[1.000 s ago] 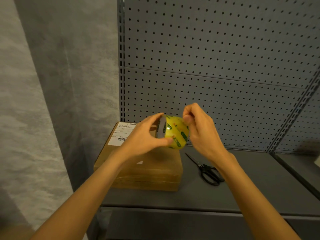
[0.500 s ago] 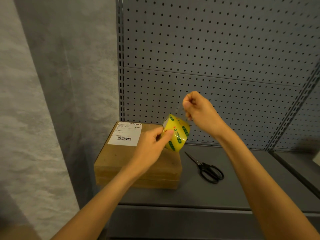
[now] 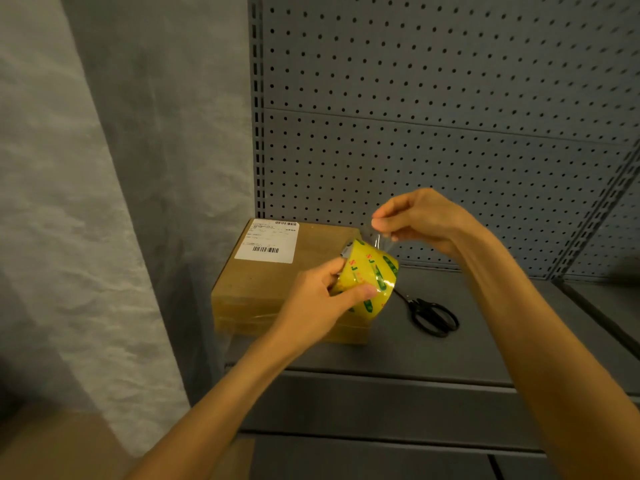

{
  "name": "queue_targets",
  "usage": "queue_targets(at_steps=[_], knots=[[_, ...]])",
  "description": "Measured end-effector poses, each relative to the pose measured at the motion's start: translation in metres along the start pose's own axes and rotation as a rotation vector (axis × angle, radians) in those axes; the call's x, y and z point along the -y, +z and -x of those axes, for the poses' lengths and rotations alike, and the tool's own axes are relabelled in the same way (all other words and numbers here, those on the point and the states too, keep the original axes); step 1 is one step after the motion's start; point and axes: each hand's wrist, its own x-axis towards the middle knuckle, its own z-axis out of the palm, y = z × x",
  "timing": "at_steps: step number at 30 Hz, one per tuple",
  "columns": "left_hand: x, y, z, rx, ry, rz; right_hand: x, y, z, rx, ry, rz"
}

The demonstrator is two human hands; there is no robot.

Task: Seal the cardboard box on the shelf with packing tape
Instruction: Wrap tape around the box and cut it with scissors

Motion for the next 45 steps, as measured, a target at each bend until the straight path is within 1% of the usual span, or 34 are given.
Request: queue_targets(at_steps=[2,5,9,11,14,17,20,24,26,28,31,34,36,45], knots=[[0.003,0.002,0.007,-0.037,-0.035,0.028,-0.003,0.005,0.001,0.003,-0.007,0.043],[0.009,0.009,0.015,-0.140,-0.055,0.022,-0.006,0.015,0.002,-0.046,-0.058,0.152],[0.015,0.017,0.024,-0.203,-0.098,-0.017,-0.013,0.032,0.006,-0.128,-0.137,0.403],[0.015,0.019,0.026,-0.216,-0.124,-0.036,-0.013,0.036,0.010,-0.170,-0.195,0.487],[0.014,0.019,0.026,-0.234,-0.198,-0.022,-0.002,0.034,0.018,-0.236,-0.290,0.502],[0.013,0.016,0.027,-0.262,-0.280,0.037,0.007,0.035,0.025,-0.224,-0.349,0.528],[0.018,0.018,0.028,-0.263,-0.348,0.026,0.005,0.039,0.026,-0.218,-0.367,0.535],[0.037,0.024,0.031,-0.239,-0.486,-0.033,-0.006,0.038,0.021,-0.138,-0.350,0.560],[0.042,0.030,0.034,-0.239,-0.485,-0.065,-0.013,0.034,0.009,-0.085,-0.303,0.567],[0.043,0.036,0.036,-0.229,-0.468,-0.086,-0.023,0.030,-0.005,-0.017,-0.228,0.517],[0.042,0.043,0.038,-0.206,-0.486,0.002,-0.037,0.028,-0.022,0.091,-0.175,0.433],[0.040,0.040,0.037,-0.192,-0.525,0.132,-0.047,0.030,-0.035,0.128,-0.175,0.376],[0.040,0.039,0.035,-0.194,-0.526,0.147,-0.053,0.029,-0.044,0.135,-0.164,0.357],[0.042,0.039,0.033,-0.309,-0.566,0.205,-0.079,0.037,-0.060,0.221,-0.130,0.251]])
